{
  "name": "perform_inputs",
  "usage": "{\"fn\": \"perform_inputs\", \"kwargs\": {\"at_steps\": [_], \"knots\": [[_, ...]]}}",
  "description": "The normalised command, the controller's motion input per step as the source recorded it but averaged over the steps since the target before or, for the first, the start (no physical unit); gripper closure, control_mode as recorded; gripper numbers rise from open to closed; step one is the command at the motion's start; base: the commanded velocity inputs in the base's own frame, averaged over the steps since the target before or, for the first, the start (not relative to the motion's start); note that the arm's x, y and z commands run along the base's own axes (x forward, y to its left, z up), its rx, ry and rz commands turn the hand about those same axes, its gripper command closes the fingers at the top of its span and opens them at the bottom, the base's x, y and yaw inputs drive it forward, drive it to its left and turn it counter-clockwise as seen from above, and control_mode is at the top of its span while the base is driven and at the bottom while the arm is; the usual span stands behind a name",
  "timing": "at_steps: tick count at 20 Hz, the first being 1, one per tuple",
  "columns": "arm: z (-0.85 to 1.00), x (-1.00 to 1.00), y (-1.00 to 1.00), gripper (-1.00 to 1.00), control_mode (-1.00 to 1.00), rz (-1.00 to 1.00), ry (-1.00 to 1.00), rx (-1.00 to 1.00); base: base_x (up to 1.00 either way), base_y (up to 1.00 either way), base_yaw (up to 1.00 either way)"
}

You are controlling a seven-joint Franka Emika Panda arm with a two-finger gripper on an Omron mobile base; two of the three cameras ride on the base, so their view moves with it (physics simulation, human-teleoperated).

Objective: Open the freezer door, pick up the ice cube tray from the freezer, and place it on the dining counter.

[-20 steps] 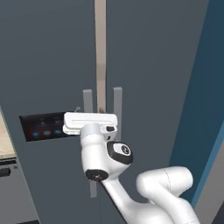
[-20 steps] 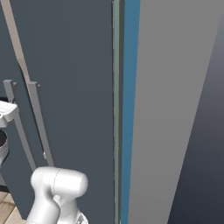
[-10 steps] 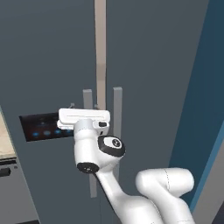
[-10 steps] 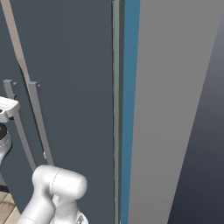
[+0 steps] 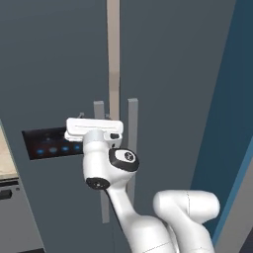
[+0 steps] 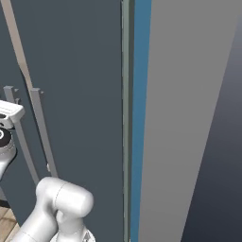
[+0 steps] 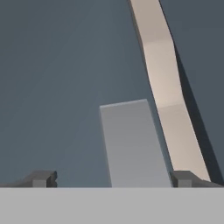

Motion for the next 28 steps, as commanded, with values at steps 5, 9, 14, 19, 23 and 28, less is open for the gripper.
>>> {"fn": "perform_inputs", "kwargs": {"at_steps": [5, 9, 14, 19, 23, 28], "knots": [[0.00, 0.05, 0.00, -1.00, -1.00, 0.00, -0.01, 0.00, 0.00, 0.00, 0.00], [0.00, 0.07, 0.00, -1.00, -1.00, 0.00, 0.00, 0.00, 0.00, 0.00, 0.00], [0.00, 0.05, 0.00, 1.00, -1.00, 0.00, 0.00, 0.00, 0.00, 0.00, 0.00], [0.00, 0.00, 0.00, 1.00, -1.00, 0.00, 0.00, 0.00, 0.00, 0.00, 0.00], [0.00, 0.00, 0.00, 1.00, -1.00, 0.00, 0.00, 0.00, 0.00, 0.00, 0.00], [0.00, 0.00, 0.00, 1.00, -1.00, 0.00, 0.00, 0.00, 0.00, 0.00, 0.00]]}}
